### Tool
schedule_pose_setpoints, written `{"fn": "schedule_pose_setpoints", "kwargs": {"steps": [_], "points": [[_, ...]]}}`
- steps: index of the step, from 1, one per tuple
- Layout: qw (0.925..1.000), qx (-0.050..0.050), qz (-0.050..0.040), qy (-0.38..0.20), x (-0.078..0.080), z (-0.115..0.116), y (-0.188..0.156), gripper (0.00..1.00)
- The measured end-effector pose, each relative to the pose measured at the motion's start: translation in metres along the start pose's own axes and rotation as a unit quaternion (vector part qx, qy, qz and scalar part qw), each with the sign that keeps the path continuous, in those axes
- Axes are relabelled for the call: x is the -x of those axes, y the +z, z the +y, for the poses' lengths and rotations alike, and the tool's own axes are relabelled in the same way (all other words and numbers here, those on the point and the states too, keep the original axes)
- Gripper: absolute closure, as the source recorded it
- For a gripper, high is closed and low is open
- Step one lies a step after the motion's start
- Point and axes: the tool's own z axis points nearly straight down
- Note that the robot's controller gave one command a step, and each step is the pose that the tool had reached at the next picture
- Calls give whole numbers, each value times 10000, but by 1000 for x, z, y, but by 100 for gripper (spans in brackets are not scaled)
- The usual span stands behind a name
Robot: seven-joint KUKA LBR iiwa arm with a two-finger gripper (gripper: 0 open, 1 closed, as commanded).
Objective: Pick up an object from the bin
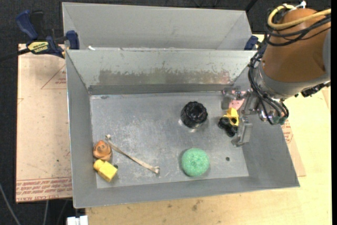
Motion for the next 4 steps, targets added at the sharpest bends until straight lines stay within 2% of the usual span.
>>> {"fn": "schedule_pose_setpoints", "kwargs": {"steps": [1,2,3,4], "points": [[10000,-5,-40,-12,1,0,-4,0],[9968,-7,-52,-803,-16,19,57,0],[9801,-13,-58,-1986,-38,41,137,0],[9937,-13,-84,-1117,-43,45,161,0]]}}
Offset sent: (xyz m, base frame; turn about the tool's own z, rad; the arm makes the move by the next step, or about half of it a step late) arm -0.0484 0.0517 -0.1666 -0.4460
